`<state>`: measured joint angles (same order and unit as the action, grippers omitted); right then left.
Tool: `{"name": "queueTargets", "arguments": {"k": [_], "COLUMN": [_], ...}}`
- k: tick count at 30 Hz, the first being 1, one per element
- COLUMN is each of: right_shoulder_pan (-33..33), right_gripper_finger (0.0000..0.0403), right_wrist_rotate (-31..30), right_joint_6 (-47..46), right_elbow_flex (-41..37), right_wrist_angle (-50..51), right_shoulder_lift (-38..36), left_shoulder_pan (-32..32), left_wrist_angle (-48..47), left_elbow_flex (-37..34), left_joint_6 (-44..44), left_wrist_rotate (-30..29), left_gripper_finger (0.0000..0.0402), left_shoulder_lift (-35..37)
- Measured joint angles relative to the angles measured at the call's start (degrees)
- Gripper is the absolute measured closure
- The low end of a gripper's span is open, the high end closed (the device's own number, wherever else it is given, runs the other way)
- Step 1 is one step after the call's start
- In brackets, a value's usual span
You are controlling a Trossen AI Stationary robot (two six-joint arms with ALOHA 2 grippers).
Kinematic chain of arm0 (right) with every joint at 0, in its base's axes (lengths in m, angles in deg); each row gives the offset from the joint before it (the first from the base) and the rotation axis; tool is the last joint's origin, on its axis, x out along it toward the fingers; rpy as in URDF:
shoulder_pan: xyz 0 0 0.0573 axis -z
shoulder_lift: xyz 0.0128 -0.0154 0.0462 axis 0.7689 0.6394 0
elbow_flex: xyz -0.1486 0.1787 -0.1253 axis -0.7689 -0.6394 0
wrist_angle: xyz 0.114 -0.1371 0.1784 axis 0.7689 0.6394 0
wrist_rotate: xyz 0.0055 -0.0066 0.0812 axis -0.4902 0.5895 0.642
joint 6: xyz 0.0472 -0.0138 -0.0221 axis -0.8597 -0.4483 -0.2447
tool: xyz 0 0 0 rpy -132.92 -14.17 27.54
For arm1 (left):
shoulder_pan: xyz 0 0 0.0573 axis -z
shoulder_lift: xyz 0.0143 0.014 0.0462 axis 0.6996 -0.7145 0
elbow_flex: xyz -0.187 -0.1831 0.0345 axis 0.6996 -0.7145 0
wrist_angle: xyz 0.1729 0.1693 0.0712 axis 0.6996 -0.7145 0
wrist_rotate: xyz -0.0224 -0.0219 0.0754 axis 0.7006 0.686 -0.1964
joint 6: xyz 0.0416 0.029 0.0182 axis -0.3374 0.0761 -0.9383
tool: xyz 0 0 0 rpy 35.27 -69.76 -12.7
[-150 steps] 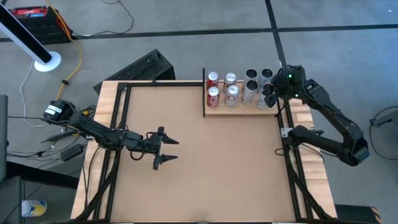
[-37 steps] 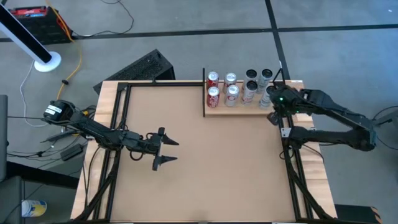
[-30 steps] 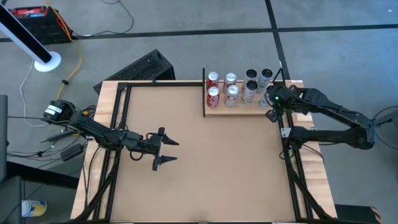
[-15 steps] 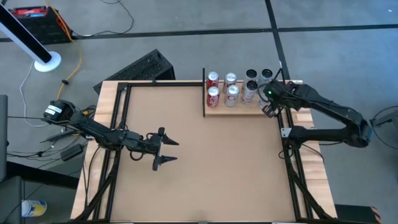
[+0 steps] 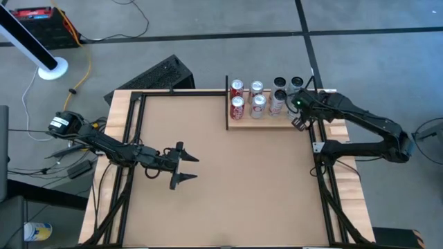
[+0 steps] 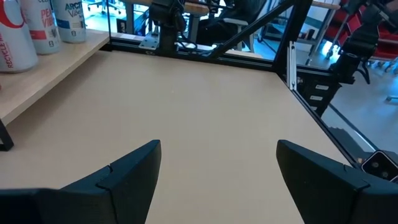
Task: Place canned beverage on shelf
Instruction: Put the blue white soda can on the shelf aligned with the other blue white soda can, then return to Home Position
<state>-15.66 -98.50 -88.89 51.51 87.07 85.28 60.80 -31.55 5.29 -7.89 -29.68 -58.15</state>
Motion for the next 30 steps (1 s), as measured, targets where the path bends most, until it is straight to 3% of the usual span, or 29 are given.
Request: {"name": "queueTargets", "arguments": {"k": [3, 7, 12, 15, 21, 25, 30], "right_shoulder_pan": [-0.8, -4.0, -14.4, -23.1, -35.3, -34.8, -27.1], "right_gripper_finger": [0.0386, 0.0386, 0.0386, 0.0385, 0.0385, 0.0385, 0.0385], "right_wrist_rotate": [1.2, 7.5, 17.0, 18.2, 20.9, 24.6, 29.9], "right_joint_6": [-1.9, -5.9, -11.5, -13.8, -7.0, -2.7, -4.6], "right_elbow_flex": [0.8, 2.4, 2.2, -0.4, -13.2, -21.7, -28.8], "right_wrist_angle": [3.7, 7.6, 3.9, -8.1, -46.0, -65.6, -77.9], "right_shoulder_lift": [0.0, -0.5, -3.9, -7.7, -14.7, -15.5, -14.7], "left_shoulder_pan": [0.0, 0.0, -0.1, -0.8, -6.3, -12.5, -17.9], "left_wrist_angle": [0.0, 0.0, -0.3, -0.5, -12.0, -22.4, -30.7], "left_elbow_flex": [0.0, 0.0, 0.8, 2.3, 4.2, 4.3, 4.3], "left_joint_6": [0.5, 0.5, -3.5, -9.1, -12.6, -10.3, -7.6], "left_wrist_rotate": [0.0, 0.0, -0.5, -1.4, -2.6, 1.4, 7.7], "left_gripper_finger": [0.0098, 0.0098, 0.0098, 0.0098, 0.0098, 0.0098, 0.0098], "left_shoulder_lift": [0.0, 0.1, 3.2, 6.7, 15.5, 22.3, 30.9]}}
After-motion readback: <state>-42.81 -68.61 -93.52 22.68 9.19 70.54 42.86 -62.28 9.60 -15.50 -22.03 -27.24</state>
